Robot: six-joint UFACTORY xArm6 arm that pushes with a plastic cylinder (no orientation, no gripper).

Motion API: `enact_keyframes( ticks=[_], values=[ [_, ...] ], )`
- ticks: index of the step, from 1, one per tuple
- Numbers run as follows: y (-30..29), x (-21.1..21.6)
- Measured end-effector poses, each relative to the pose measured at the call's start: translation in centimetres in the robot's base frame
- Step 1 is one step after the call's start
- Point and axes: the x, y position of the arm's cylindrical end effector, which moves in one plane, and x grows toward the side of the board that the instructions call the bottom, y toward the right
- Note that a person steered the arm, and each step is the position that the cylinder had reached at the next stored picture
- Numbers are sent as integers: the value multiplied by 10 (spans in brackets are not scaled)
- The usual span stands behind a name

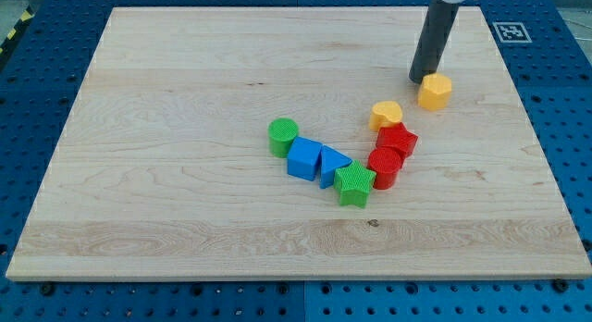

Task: Move the yellow hexagon to the top of the yellow heart

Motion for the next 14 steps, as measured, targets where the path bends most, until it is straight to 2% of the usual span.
enact_keyframes(
  ticks=[3,5,6,7,9,14],
  values=[
    [-2,4],
    [55,9],
    [63,9],
    [79,27],
    [51,43],
    [-38,27]
  ],
)
